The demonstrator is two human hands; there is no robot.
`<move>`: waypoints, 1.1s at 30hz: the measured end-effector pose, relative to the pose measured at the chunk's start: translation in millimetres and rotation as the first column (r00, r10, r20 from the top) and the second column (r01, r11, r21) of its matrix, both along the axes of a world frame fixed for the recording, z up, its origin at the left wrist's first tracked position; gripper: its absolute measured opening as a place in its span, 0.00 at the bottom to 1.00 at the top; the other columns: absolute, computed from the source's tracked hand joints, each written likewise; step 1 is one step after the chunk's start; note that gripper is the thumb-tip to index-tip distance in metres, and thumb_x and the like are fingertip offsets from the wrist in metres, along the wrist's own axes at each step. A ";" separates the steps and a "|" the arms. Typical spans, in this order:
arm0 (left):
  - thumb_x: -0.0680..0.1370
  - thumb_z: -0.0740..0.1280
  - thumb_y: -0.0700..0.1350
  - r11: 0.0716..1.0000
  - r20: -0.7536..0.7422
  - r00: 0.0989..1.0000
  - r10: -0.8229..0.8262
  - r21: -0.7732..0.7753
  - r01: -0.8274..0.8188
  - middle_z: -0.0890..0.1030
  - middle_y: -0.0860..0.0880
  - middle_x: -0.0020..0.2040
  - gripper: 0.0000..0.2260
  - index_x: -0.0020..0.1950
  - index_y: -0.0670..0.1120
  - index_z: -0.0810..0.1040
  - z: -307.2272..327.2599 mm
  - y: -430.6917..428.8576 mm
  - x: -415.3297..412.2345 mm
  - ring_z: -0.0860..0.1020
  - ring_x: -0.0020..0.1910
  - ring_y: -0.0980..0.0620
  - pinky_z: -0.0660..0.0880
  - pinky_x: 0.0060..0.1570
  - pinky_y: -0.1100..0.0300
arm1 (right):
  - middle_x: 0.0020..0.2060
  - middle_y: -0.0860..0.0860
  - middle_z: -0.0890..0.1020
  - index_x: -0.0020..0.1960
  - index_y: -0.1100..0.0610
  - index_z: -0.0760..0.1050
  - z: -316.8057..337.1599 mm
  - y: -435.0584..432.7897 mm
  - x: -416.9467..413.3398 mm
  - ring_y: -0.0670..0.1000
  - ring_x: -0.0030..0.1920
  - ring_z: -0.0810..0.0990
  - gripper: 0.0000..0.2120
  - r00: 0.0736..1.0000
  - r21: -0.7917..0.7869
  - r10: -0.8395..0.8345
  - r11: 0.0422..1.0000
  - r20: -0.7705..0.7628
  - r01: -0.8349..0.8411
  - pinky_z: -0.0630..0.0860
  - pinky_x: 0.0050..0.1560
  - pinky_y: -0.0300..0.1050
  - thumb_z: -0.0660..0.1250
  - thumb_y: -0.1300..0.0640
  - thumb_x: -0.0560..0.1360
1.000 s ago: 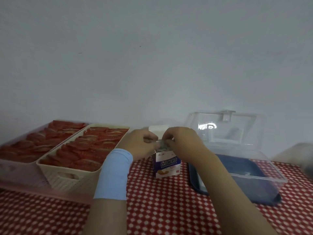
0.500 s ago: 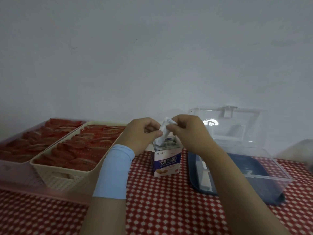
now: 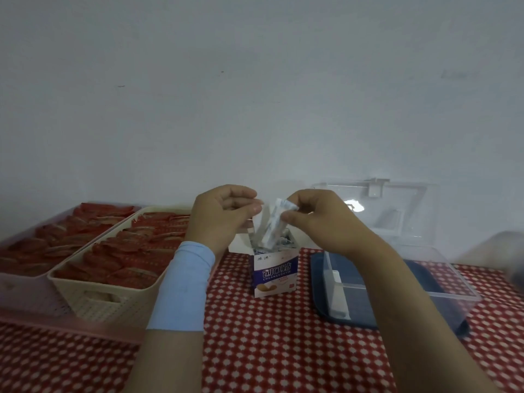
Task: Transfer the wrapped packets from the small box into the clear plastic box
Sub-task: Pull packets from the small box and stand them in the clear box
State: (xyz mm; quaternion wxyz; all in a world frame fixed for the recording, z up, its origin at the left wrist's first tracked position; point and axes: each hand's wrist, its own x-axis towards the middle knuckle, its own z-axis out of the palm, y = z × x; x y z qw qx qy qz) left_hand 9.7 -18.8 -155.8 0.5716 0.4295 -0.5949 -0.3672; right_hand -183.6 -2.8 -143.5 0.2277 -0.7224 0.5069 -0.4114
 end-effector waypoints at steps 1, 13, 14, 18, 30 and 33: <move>0.73 0.75 0.34 1.000 0.005 1.000 -0.024 -0.010 0.025 0.87 0.49 0.41 0.08 0.48 0.45 0.83 3.3 1.6 -1.9 0.85 0.40 0.53 0.83 0.40 0.58 | 0.39 0.50 0.85 0.42 0.51 0.82 -2.0 0.5 3.9 0.48 0.40 0.82 0.05 1.000 0.014 0.017 1.000 -0.002 -0.017 0.79 0.45 0.45 0.71 0.57 0.76; 0.77 0.66 0.55 0.893 -0.198 0.920 -0.338 0.243 0.380 0.84 0.40 0.54 0.22 0.61 0.39 0.79 2.0 2.5 1.5 0.84 0.50 0.43 0.81 0.49 0.52 | 0.39 0.52 0.87 0.66 0.52 0.76 0.1 5.1 13.9 0.49 0.42 0.87 0.19 0.958 -0.002 0.080 0.997 0.276 -0.082 0.83 0.53 0.53 0.71 0.62 0.77; 0.75 0.65 0.56 0.857 -0.229 0.892 -0.390 0.264 0.442 0.85 0.41 0.53 0.22 0.60 0.41 0.81 1.5 2.7 1.9 0.84 0.48 0.44 0.81 0.46 0.53 | 0.39 0.50 0.87 0.65 0.52 0.78 0.8 5.8 14.1 0.46 0.41 0.85 0.17 0.958 -0.008 0.082 0.996 0.276 -0.083 0.83 0.49 0.48 0.71 0.62 0.77; 0.75 0.64 0.49 0.749 -0.415 0.763 -0.496 0.241 0.618 0.85 0.42 0.51 0.16 0.55 0.43 0.85 -1.8 4.5 -0.6 0.85 0.48 0.45 0.83 0.44 0.51 | 0.43 0.47 0.88 0.60 0.53 0.82 1.7 7.7 15.9 0.43 0.43 0.86 0.13 0.920 0.001 0.148 0.987 0.362 -0.159 0.79 0.43 0.34 0.66 0.65 0.80; 0.73 0.68 0.45 0.803 -0.505 0.758 -0.412 0.192 0.564 0.84 0.42 0.53 0.19 0.61 0.38 0.78 -3.7 1.7 0.5 0.84 0.46 0.46 0.83 0.42 0.52 | 0.65 0.34 0.73 0.56 0.41 0.73 7.1 18.0 19.2 0.34 0.61 0.74 0.23 0.994 -0.145 0.095 0.986 0.062 -0.085 0.72 0.60 0.36 0.80 0.47 0.66; 0.74 0.68 0.45 0.786 -0.526 0.740 -0.419 0.199 0.586 0.84 0.43 0.53 0.15 0.59 0.41 0.81 -3.9 3.8 0.4 0.84 0.45 0.46 0.82 0.39 0.53 | 0.70 0.32 0.67 0.47 0.43 0.73 8.5 24.3 22.8 0.26 0.61 0.69 0.25 0.978 -0.126 0.166 0.975 -0.125 -0.182 0.68 0.53 0.22 0.85 0.49 0.58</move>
